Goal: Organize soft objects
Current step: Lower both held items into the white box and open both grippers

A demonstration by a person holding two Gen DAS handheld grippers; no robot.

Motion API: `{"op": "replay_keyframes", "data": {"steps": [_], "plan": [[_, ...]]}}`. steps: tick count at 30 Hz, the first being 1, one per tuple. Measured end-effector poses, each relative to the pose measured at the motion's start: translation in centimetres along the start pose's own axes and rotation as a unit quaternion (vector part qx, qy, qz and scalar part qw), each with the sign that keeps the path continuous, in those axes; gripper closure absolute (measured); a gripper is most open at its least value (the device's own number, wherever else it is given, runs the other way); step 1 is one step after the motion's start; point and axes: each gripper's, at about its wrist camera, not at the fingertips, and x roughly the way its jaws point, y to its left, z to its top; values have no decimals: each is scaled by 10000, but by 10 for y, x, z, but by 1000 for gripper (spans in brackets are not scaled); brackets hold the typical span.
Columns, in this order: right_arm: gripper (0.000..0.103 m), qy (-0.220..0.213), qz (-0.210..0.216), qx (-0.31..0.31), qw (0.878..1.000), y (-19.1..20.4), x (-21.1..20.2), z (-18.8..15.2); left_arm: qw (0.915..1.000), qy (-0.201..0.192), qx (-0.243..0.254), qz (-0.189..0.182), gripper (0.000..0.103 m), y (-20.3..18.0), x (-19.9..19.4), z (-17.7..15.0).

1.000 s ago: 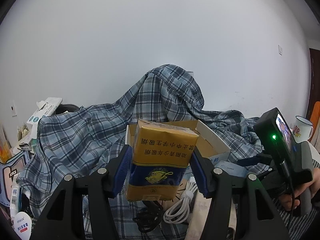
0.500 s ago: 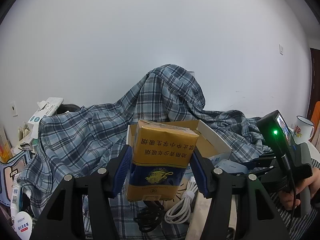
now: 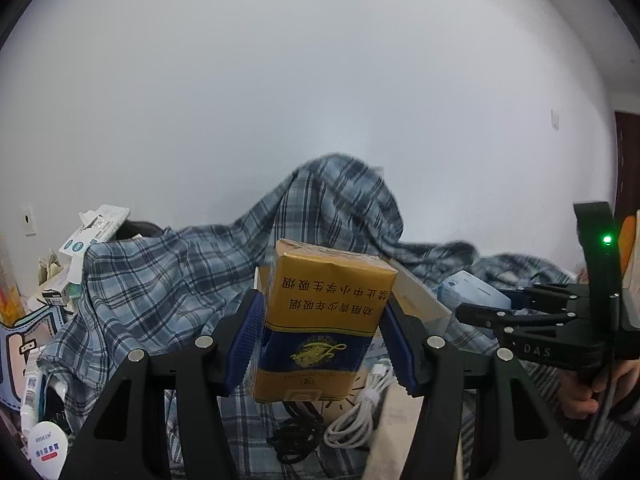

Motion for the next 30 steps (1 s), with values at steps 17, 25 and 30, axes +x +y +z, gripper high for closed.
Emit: {"op": "replay_keyframes", "data": {"steps": [17, 25, 30], "plan": [[63, -1481, -634, -127, 9869, 4, -67, 109, 9976, -573, 26, -378, 43, -19, 2, 104], [62, -1362, -917, 446, 9854, -11, -16, 140, 9998, 168, -15, -124, 43, -25, 76, 117], [62, -1052, -824, 623, 9891, -15, 21, 132, 9974, 710, -90, 41, 43, -17, 114, 93]]}}
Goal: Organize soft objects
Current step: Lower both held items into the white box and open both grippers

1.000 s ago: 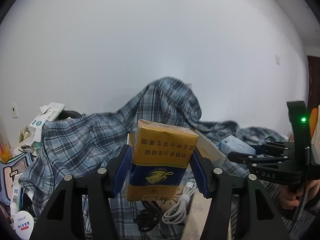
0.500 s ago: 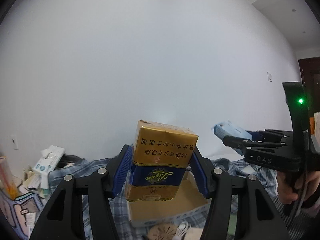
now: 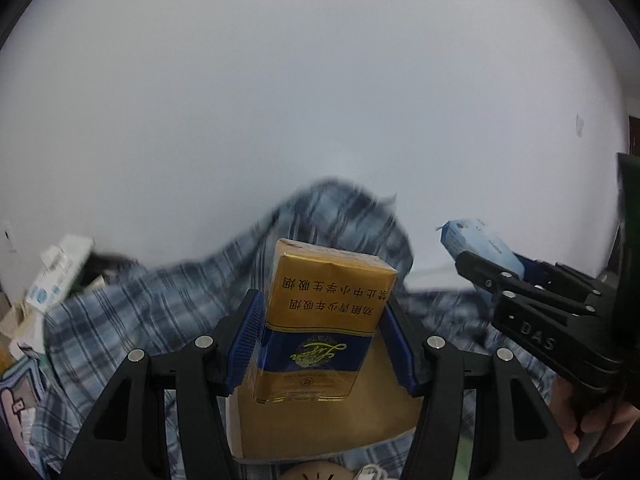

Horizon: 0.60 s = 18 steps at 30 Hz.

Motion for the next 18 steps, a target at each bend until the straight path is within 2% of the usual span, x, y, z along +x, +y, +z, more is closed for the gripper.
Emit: {"op": "replay_keyframes", "data": {"steps": [4, 7, 13, 16, 18], "plan": [[62, 349, 16, -138, 9993, 4, 27, -22, 9991, 422, 64, -73, 43, 3, 28, -17], [62, 704, 118, -161, 9973, 3, 45, -36, 9960, 870, -73, -198, 43, 13, 53, -33], [62, 1322, 183, -241, 9908, -6, 68, -66, 9915, 1288, -14, -184, 42, 17, 81, -54], [62, 1558, 244, -221, 9872, -8, 74, -76, 9897, 1407, -138, -234, 36, 20, 85, -59], [58, 1638, 254, -270, 9858, -7, 74, -80, 9904, 1355, -148, -209, 18, 20, 83, -59]]}}
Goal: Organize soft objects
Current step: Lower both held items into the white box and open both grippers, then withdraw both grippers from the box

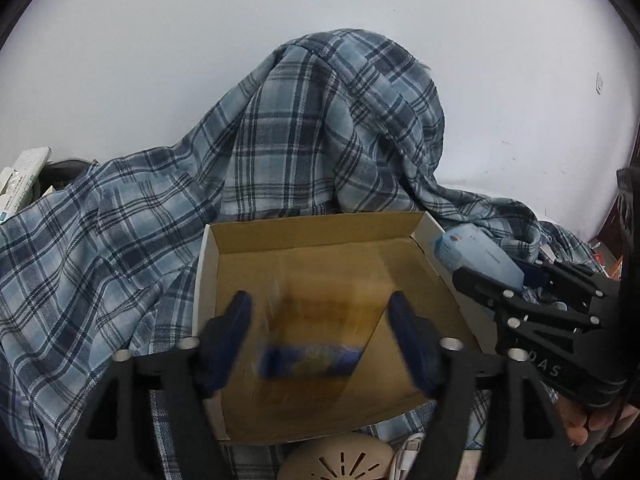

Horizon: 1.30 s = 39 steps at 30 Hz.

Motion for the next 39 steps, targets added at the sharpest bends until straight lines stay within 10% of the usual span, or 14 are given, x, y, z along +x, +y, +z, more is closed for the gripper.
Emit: {"op": "replay_keyframes", "data": {"steps": [3, 13, 25, 30, 39], "plan": [[32, 48, -32, 44, 10000, -2, 2, -3, 9997, -223, 56, -2, 15, -2, -7, 2], [32, -168, -93, 254, 9995, -13, -11, 7, 9980, -621, -10, 85, 15, 1, -36, 18], [32, -1046, -144, -70, 9944, -6, -110, 9, 9831, -1804, 297, -12, 15, -24, -169, 17], [29, -1100, -43, -328, 9934, -2, -141, -8, 9745, -2232, 209, -61, 0, -34, -202, -7], [22, -1012, 79, -416, 9940, -3, -166, -56, 9821, -1822, 324, -350, 0, -50, -196, -59]]}}
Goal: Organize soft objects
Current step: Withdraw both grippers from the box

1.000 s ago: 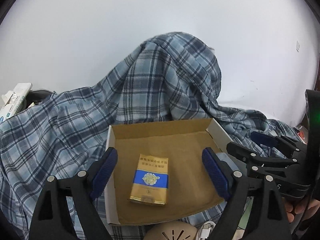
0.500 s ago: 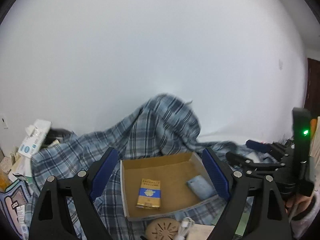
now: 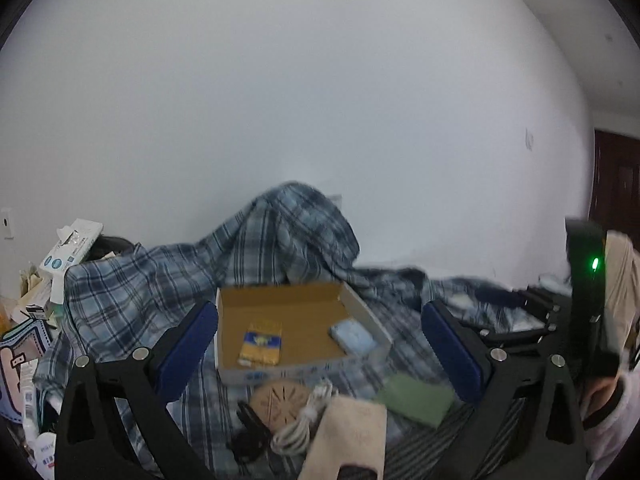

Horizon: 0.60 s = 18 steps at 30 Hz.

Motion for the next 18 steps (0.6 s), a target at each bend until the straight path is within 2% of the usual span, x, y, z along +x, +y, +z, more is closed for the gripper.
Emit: {"op": "replay_keyframes", "data": {"steps": [4, 9, 13, 18], "plan": [[17, 166, 191, 4, 9997, -1, -2, -21, 9992, 321, 164, -162, 0, -11, 8, -24], [1, 248, 130, 48, 9996, -7, 1, -41, 9977, 433, 512, -58, 0, -23, 18, -42], [1, 342, 123, 213, 9991, -15, 6, -49, 9958, 701, 594, -38, 0, -25, 32, -55], [1, 454, 195, 391, 9980, -23, 11, -51, 9946, 836, 602, -135, 0, -26, 38, -59]]}}
